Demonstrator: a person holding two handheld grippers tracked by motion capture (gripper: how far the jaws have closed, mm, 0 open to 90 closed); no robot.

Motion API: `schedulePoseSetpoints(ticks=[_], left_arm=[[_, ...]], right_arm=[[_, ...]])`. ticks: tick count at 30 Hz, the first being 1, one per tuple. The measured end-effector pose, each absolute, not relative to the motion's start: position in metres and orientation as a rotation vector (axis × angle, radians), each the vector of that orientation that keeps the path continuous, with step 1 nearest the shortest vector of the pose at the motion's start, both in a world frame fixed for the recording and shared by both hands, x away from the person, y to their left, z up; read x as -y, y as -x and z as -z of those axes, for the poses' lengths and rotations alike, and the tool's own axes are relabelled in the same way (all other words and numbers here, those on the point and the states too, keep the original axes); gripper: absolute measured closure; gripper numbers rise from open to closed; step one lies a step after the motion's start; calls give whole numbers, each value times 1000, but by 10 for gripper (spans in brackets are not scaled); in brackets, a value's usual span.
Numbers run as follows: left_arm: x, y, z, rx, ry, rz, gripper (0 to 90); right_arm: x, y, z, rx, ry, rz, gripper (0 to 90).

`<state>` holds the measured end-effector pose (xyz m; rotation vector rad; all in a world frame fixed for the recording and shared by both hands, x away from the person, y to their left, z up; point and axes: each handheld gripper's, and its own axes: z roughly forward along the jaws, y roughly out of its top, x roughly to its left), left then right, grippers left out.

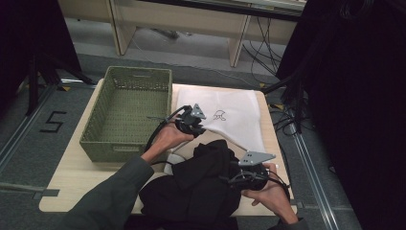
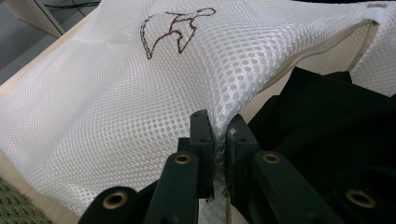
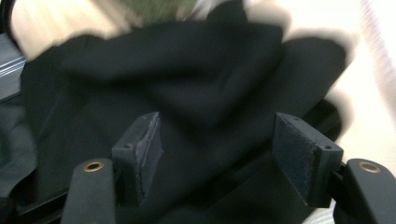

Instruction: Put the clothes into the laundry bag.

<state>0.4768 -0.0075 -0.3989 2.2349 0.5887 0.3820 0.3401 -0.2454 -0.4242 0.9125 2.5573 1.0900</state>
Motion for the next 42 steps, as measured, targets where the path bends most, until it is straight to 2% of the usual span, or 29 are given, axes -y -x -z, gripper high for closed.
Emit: schedulePoseSetpoints(ticks=[5, 7, 10, 11, 13, 18, 22, 25, 27, 28, 31, 34, 38, 42], left_arm=[[7, -477, 400, -582, -2233, -367, 829], [7, -477, 400, -564, -2240, -368, 830], [7, -475, 399, -550, -2247, -365, 835], [7, -475, 399, -552, -2244, -362, 837], [7, -473, 399, -535, -2256, -340, 842], [6, -471, 394, -516, -2261, -350, 845], [1, -472, 388, -518, -2267, -357, 845], [-2, -473, 386, -539, -2250, -363, 844], [-2, -473, 386, -540, -2253, -361, 843], [-2, -473, 387, -541, -2252, -361, 842], [-1, -474, 388, -550, -2245, -359, 840], [-2, -475, 388, -554, -2245, -356, 839], [-3, -476, 387, -557, -2247, -350, 836], [-2, -476, 388, -565, -2244, -349, 836]], right_arm=[[222, -341, 464, -2673, -981, -921, 198], [213, -345, 468, -2688, -1033, -885, 302], [209, -357, 468, -2694, -989, -886, 662], [211, -363, 467, -2677, -925, -903, 728], [209, -370, 465, -2647, -867, -926, 806], [205, -395, 448, -2517, -920, -974, 829], [206, -426, 432, -2393, -929, -931, 829], [211, -449, 443, -2326, -967, -859, 822], [215, -455, 456, -2317, -1018, -845, 786], [219, -454, 456, -2312, -1041, -872, 738], [226, -444, 442, -2273, -1069, -994, 553], [234, -425, 430, -2245, -1050, -1059, 458], [239, -394, 421, -2289, -1024, -1120, 392], [222, -367, 434, -2438, -988, -1175, 350]])
